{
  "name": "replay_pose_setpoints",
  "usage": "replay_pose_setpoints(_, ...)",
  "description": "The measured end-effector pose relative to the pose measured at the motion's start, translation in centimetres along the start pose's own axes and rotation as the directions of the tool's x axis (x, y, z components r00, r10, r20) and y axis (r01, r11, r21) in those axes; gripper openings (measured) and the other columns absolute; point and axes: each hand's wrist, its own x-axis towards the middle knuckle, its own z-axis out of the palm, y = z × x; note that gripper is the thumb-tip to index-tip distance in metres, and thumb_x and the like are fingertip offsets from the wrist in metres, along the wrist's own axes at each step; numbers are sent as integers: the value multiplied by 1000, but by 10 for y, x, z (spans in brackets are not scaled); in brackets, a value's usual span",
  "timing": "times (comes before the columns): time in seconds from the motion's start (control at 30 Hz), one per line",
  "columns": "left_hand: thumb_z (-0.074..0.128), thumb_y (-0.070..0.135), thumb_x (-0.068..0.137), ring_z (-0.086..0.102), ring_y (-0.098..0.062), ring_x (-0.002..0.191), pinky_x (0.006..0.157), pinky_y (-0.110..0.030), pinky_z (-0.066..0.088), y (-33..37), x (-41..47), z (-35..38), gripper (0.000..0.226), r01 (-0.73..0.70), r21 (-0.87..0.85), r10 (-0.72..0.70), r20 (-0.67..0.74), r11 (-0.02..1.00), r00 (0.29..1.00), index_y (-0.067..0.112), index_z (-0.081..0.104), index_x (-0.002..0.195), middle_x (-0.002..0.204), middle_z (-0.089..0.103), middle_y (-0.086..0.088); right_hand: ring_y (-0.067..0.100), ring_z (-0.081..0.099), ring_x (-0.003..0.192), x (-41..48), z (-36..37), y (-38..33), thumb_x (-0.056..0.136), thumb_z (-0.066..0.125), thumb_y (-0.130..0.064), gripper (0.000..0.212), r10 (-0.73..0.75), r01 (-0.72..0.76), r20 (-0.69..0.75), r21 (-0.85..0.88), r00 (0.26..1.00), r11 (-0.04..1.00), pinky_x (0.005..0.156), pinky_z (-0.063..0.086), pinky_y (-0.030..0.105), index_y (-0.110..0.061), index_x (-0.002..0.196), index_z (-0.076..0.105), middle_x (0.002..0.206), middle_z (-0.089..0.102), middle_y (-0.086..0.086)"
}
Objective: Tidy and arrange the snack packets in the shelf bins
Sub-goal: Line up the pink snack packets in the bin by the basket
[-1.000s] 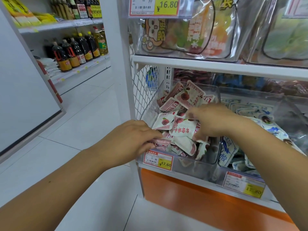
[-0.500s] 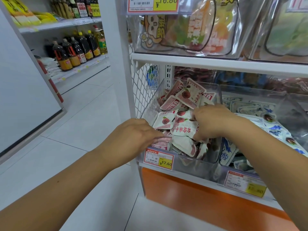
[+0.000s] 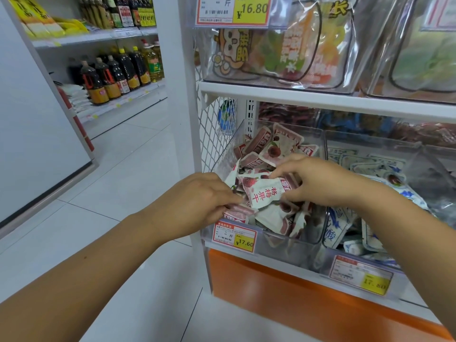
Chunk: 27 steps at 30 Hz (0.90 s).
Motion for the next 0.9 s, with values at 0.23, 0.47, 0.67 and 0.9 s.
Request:
replay_pose_setpoints(0.23, 77, 26, 80, 64, -19, 78, 69, -30, 51, -3, 0, 5, 25, 44, 14, -44, -1, 999, 999, 22, 75, 104, 89, 74, 5, 0, 48, 117, -5, -3, 12, 74, 82, -19, 29, 32, 16, -115, 390, 993, 921, 96, 41, 21, -29, 100, 73, 140, 42, -18)
replay_pose_setpoints(0.47, 83, 28, 72, 66, -19, 65, 56, -31, 54, 3, 12, 3, 20, 61, 84, -58, -37, 995, 998, 23, 78, 91, 77, 74, 5, 1, 57, 74, -10, 5, -9, 80, 75, -12, 69, 118, -1, -277, 388, 954, 922, 63, 47, 10, -32, 138, 43, 110, 56, -12)
replay_pose_setpoints(0.67, 77, 34, 78, 67, -19, 72, 61, -29, 52, 5, 16, 3, 17, 83, 111, -83, -7, 990, 997, 27, 77, 94, 83, 75, 8, 6, 52, 80, -4, 11, -27, 76, 80, -33, 84, 173, -129, -137, 282, 975, 951, 64, 38, 22, -29, 145, 32, 101, 53, -10)
replay_pose_setpoints(0.9, 70, 34, 85, 67, -21, 73, 62, -30, 52, 6, 16, 1, 15, 159, 118, -162, 11, 980, 987, 26, 77, 95, 83, 75, 4, 2, 67, 65, -39, -47, -33, 83, 70, -9, 20, 201, -22, -328, 477, 923, 879, 62, 56, 22, -29, 85, 71, 76, 70, -9)
